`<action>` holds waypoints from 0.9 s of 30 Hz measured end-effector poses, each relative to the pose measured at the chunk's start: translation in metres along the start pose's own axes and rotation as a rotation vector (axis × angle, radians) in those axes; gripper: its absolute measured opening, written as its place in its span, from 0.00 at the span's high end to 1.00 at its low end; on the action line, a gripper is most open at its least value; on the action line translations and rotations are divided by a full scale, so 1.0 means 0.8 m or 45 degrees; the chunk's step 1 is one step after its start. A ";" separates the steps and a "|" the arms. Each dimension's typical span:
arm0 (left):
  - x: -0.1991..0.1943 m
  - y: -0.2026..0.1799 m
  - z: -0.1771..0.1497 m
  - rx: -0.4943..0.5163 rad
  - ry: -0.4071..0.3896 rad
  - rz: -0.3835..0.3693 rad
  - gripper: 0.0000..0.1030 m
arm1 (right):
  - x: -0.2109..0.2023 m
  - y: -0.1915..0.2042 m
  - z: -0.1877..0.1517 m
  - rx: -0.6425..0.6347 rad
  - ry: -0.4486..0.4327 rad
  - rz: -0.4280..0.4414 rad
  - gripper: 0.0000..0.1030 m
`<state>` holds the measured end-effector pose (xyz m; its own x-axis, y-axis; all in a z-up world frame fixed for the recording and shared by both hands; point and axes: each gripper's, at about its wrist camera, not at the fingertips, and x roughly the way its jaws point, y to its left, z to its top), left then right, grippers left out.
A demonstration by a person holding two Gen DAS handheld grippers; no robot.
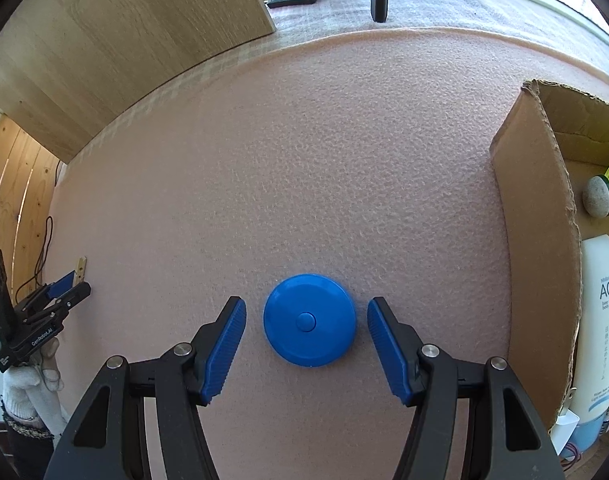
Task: Organize objects
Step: 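Close the right tool on the blue tape measure while the left tool grasps the clothespin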
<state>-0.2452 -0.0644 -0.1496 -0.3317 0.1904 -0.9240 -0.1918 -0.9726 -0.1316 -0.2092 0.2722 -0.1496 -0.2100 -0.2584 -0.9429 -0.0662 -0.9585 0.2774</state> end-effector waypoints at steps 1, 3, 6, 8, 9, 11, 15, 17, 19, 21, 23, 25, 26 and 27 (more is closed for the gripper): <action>0.000 -0.003 0.000 -0.013 -0.005 -0.007 0.52 | 0.001 0.001 -0.001 -0.011 0.003 -0.002 0.43; 0.001 -0.006 -0.001 -0.035 -0.012 -0.015 0.53 | 0.003 0.007 -0.002 -0.039 0.007 -0.019 0.43; 0.001 -0.011 0.000 -0.049 -0.022 -0.015 0.56 | 0.005 0.020 -0.006 -0.113 0.001 -0.071 0.43; 0.001 -0.015 0.002 -0.069 -0.024 -0.014 0.56 | 0.007 0.028 -0.008 -0.160 0.000 -0.118 0.43; 0.002 -0.014 0.003 -0.083 -0.027 -0.012 0.56 | 0.008 0.031 -0.009 -0.179 0.000 -0.140 0.43; 0.002 -0.013 0.006 -0.114 -0.032 -0.012 0.56 | 0.010 0.035 -0.011 -0.212 -0.005 -0.187 0.43; 0.004 -0.018 0.010 -0.127 -0.041 0.019 0.64 | 0.013 0.041 -0.014 -0.267 -0.010 -0.250 0.43; 0.002 -0.014 0.010 -0.135 -0.045 0.030 0.68 | 0.013 0.040 -0.016 -0.281 -0.014 -0.258 0.43; 0.003 -0.014 0.011 -0.142 -0.047 0.038 0.72 | 0.012 0.039 -0.017 -0.288 -0.020 -0.263 0.46; 0.001 -0.013 0.010 -0.143 -0.047 0.049 0.77 | 0.012 0.039 -0.019 -0.300 -0.027 -0.277 0.51; 0.001 -0.012 0.009 -0.144 -0.051 0.059 0.80 | 0.010 0.038 -0.019 -0.300 -0.032 -0.271 0.55; 0.001 -0.012 0.009 -0.155 -0.055 0.057 0.82 | 0.009 0.036 -0.020 -0.294 -0.040 -0.261 0.55; 0.007 -0.015 0.013 -0.161 -0.055 0.054 0.84 | 0.008 0.035 -0.019 -0.292 -0.045 -0.255 0.55; 0.004 -0.012 0.012 -0.169 -0.055 0.049 0.86 | 0.006 0.034 -0.019 -0.288 -0.048 -0.249 0.55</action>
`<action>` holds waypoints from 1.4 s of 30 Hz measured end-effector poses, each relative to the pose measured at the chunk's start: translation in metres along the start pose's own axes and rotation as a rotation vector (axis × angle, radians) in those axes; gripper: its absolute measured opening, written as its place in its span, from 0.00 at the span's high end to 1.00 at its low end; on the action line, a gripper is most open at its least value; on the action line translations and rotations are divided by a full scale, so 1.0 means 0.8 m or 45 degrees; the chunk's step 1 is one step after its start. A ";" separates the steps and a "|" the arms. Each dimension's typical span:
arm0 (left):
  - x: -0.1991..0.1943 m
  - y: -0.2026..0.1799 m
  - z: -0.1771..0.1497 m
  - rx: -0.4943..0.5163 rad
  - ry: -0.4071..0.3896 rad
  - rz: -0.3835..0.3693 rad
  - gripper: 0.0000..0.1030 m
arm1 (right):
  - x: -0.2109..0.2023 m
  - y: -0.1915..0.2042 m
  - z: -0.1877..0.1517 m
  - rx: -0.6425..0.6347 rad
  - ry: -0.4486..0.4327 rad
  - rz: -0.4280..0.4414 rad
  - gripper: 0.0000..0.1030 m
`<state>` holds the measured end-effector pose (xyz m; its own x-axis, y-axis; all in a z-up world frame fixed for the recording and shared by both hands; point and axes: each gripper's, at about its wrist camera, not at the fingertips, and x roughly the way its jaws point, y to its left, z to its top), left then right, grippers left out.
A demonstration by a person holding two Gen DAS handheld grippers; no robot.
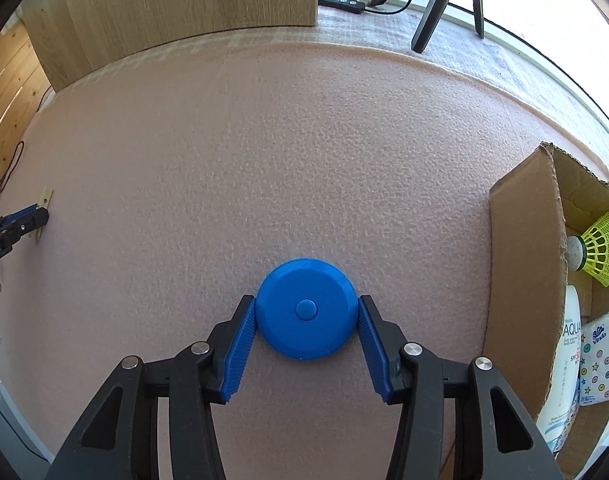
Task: Organize objects
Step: 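Close the right tool on the blue tape measure while the left tool grasps the clothespin, then carry the tape measure and clothespin over the box with both tools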
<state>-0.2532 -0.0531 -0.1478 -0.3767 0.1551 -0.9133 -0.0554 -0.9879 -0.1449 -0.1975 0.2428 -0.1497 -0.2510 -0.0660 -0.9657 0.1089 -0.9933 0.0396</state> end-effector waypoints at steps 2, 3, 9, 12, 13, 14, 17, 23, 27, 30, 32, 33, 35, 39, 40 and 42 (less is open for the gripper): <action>0.003 0.000 -0.002 -0.007 0.002 -0.014 0.86 | -0.003 -0.004 0.000 0.018 -0.011 0.023 0.55; 0.003 -0.003 -0.002 -0.006 0.002 -0.019 0.86 | -0.006 -0.005 -0.002 0.027 -0.020 0.033 0.55; -0.001 -0.028 -0.016 0.031 0.019 -0.075 0.86 | -0.021 -0.009 -0.014 0.038 -0.083 0.057 0.55; -0.005 -0.049 -0.022 0.054 0.021 -0.116 0.86 | -0.039 -0.003 -0.028 0.042 -0.114 0.069 0.55; -0.008 -0.058 -0.022 0.065 0.018 -0.128 0.86 | -0.044 -0.006 -0.029 0.042 -0.124 0.071 0.55; -0.010 -0.066 -0.022 0.076 0.013 -0.140 0.86 | -0.049 -0.007 -0.033 0.042 -0.135 0.073 0.55; -0.020 -0.096 -0.019 0.116 -0.006 -0.179 0.86 | -0.064 -0.015 -0.038 0.046 -0.166 0.081 0.55; -0.042 -0.167 -0.008 0.216 -0.055 -0.262 0.86 | -0.097 -0.045 -0.057 0.083 -0.220 0.090 0.55; -0.051 -0.222 -0.002 0.290 -0.077 -0.315 0.86 | -0.116 -0.073 -0.073 0.119 -0.252 0.082 0.55; -0.055 -0.265 0.003 0.345 -0.090 -0.352 0.86 | -0.131 -0.094 -0.089 0.150 -0.272 0.075 0.55; -0.054 -0.295 0.010 0.378 -0.097 -0.379 0.86 | -0.141 -0.109 -0.100 0.174 -0.285 0.064 0.55; -0.055 -0.309 0.011 0.393 -0.102 -0.389 0.86 | -0.144 -0.117 -0.105 0.184 -0.289 0.058 0.55; -0.057 -0.336 0.013 0.425 -0.110 -0.414 0.86 | -0.152 -0.132 -0.115 0.206 -0.297 0.041 0.55; -0.055 -0.390 0.021 0.481 -0.119 -0.452 0.86 | -0.163 -0.159 -0.132 0.239 -0.308 -0.001 0.55; -0.056 -0.403 0.023 0.496 -0.122 -0.456 0.86 | -0.165 -0.166 -0.137 0.249 -0.308 -0.007 0.55; -0.052 -0.426 0.026 0.523 -0.119 -0.468 0.86 | -0.168 -0.180 -0.145 0.266 -0.311 -0.021 0.55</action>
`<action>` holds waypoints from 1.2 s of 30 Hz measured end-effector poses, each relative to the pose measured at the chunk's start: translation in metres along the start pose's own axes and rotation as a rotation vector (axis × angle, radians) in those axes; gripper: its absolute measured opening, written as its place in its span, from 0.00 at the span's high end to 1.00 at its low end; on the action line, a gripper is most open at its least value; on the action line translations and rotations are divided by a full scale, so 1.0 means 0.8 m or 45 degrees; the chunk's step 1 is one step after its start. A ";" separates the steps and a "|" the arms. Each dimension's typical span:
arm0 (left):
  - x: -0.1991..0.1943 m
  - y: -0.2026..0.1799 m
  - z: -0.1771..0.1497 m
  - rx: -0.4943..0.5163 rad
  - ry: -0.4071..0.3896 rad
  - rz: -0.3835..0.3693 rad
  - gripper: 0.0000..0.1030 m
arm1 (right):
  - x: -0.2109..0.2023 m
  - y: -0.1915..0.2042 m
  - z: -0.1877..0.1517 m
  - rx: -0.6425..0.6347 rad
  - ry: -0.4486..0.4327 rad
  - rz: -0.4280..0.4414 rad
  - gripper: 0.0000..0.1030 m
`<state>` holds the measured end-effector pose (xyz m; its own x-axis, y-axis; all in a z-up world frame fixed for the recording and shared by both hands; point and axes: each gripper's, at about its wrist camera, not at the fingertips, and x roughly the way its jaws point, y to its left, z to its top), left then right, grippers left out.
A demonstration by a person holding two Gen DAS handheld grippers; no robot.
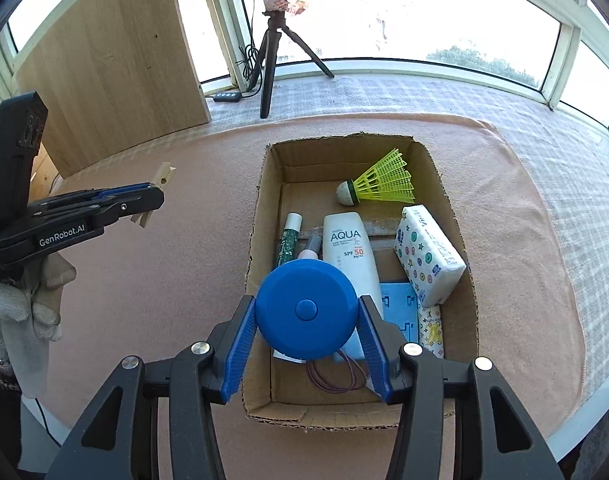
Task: Organize objects
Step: 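Carry the tape measure and clothespin over the box with both tools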
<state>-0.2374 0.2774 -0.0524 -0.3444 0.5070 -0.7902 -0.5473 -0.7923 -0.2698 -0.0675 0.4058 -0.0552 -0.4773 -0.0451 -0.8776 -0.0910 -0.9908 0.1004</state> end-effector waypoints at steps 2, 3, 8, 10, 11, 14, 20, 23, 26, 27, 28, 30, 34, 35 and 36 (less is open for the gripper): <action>0.014 -0.016 0.010 0.019 0.006 -0.008 0.86 | -0.003 -0.013 -0.004 0.012 -0.005 -0.022 0.55; 0.021 -0.024 0.015 0.030 0.010 -0.012 0.86 | -0.004 -0.018 -0.006 0.016 -0.006 -0.029 0.55; 0.054 -0.055 0.035 0.069 0.033 -0.029 0.86 | -0.004 -0.042 -0.013 0.041 0.000 -0.052 0.55; 0.067 -0.064 0.041 0.079 0.040 -0.027 0.86 | -0.005 -0.050 -0.015 0.050 0.002 -0.055 0.55; 0.072 -0.068 0.044 0.081 0.044 -0.025 0.86 | -0.005 -0.052 -0.016 0.049 0.003 -0.056 0.55; 0.087 -0.077 0.050 0.083 0.056 -0.021 0.86 | -0.003 -0.059 -0.016 0.048 0.005 -0.062 0.55; 0.107 -0.082 0.056 0.077 0.082 -0.005 0.86 | -0.001 -0.066 -0.017 0.050 0.006 -0.058 0.55; 0.113 -0.085 0.059 0.082 0.087 0.005 0.86 | 0.001 -0.070 -0.016 0.056 0.009 -0.059 0.55; 0.115 -0.086 0.060 0.084 0.088 -0.011 0.83 | -0.001 -0.071 -0.016 0.059 -0.014 -0.069 0.54; 0.117 -0.086 0.061 0.083 0.104 -0.015 0.66 | -0.002 -0.071 -0.016 0.058 -0.017 -0.080 0.50; 0.118 -0.086 0.060 0.082 0.106 -0.008 0.58 | -0.002 -0.071 -0.016 0.059 -0.014 -0.093 0.41; 0.116 -0.087 0.060 0.089 0.090 -0.002 0.51 | -0.004 -0.071 -0.016 0.061 -0.026 -0.089 0.36; 0.114 -0.090 0.059 0.096 0.093 -0.010 0.51 | -0.005 -0.067 -0.014 0.043 -0.024 -0.101 0.36; 0.113 -0.090 0.059 0.098 0.094 -0.009 0.51 | -0.005 -0.066 -0.015 0.040 -0.026 -0.102 0.36; 0.112 -0.091 0.058 0.101 0.093 -0.009 0.50 | -0.005 -0.065 -0.015 0.037 -0.026 -0.102 0.36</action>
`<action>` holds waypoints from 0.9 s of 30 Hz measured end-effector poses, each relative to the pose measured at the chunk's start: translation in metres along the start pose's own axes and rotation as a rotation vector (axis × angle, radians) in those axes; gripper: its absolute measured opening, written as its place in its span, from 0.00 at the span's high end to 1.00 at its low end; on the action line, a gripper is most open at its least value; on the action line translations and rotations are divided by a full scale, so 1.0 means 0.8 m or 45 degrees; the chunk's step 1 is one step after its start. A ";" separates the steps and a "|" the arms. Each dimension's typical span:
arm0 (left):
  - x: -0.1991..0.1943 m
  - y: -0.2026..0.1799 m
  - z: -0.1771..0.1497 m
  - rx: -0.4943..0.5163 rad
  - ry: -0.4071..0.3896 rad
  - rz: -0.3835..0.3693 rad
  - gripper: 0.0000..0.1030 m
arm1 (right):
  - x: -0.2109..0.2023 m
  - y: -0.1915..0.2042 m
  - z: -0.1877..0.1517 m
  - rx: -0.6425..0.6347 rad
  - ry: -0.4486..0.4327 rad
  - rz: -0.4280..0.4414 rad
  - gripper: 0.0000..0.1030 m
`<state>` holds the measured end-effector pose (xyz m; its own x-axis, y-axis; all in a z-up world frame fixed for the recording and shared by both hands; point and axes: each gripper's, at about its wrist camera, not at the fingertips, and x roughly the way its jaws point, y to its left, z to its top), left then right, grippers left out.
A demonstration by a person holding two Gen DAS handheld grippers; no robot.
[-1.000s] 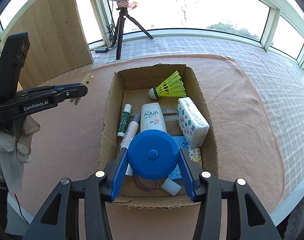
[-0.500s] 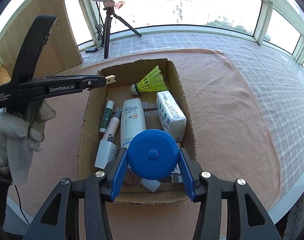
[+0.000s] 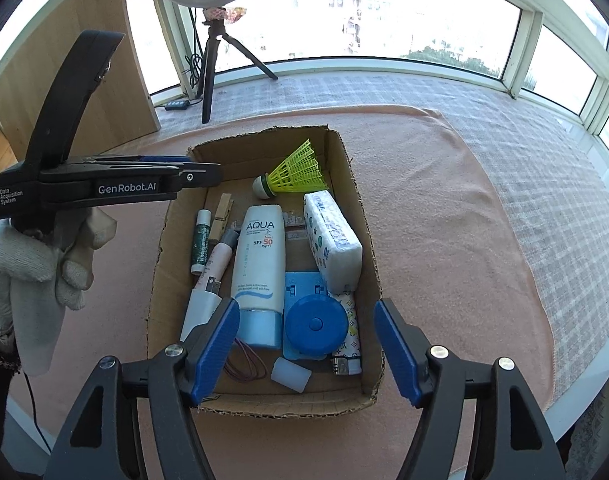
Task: Organize objects
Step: 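Carry the tape measure and clothespin over the box with both tools, then open both tools to drop the tape measure and clothespin into the box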
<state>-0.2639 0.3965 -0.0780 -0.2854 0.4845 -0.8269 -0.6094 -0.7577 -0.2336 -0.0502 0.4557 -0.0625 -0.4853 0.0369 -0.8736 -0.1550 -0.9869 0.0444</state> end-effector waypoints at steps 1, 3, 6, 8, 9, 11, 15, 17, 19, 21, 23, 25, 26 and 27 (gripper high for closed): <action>-0.001 -0.001 -0.001 0.003 -0.002 0.000 0.51 | -0.001 0.000 0.000 0.001 -0.001 0.001 0.36; -0.004 -0.003 -0.002 0.008 -0.006 0.003 0.50 | -0.001 0.002 -0.001 0.001 -0.003 0.002 0.36; -0.010 -0.004 -0.004 0.009 -0.015 0.010 0.50 | -0.003 0.003 -0.002 -0.001 -0.005 -0.002 0.36; -0.014 -0.004 -0.006 0.008 -0.026 0.018 0.51 | -0.004 0.005 -0.003 -0.002 -0.009 -0.009 0.36; -0.016 -0.004 -0.008 0.011 -0.028 0.024 0.51 | -0.005 0.005 -0.003 -0.002 -0.011 -0.012 0.36; -0.021 -0.002 -0.012 0.013 -0.029 0.033 0.51 | -0.006 0.006 -0.003 0.002 -0.016 -0.020 0.36; -0.037 0.002 -0.024 0.014 -0.043 0.055 0.50 | -0.011 0.010 -0.003 0.010 -0.027 -0.024 0.36; -0.047 0.008 -0.032 0.005 -0.051 0.065 0.50 | -0.014 0.014 -0.003 0.014 -0.034 -0.026 0.36; -0.059 0.014 -0.039 -0.001 -0.062 0.085 0.50 | -0.018 0.020 -0.003 0.017 -0.042 -0.022 0.36; -0.073 0.023 -0.048 -0.019 -0.072 0.095 0.50 | -0.021 0.028 -0.003 0.017 -0.051 -0.016 0.36; -0.088 0.032 -0.058 -0.035 -0.083 0.109 0.50 | -0.024 0.038 -0.003 0.010 -0.061 -0.010 0.36; -0.104 0.041 -0.070 -0.041 -0.092 0.131 0.50 | -0.028 0.049 -0.003 0.003 -0.071 -0.001 0.36; -0.114 0.045 -0.076 -0.045 -0.099 0.142 0.50 | -0.030 0.056 -0.002 -0.002 -0.076 0.006 0.36; -0.123 0.049 -0.083 -0.051 -0.107 0.149 0.50 | -0.032 0.062 -0.002 -0.006 -0.081 0.012 0.36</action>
<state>-0.2109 0.2899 -0.0397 -0.4145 0.4256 -0.8044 -0.5389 -0.8271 -0.1599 -0.0442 0.4055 -0.0390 -0.5408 0.0373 -0.8403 -0.1459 -0.9880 0.0501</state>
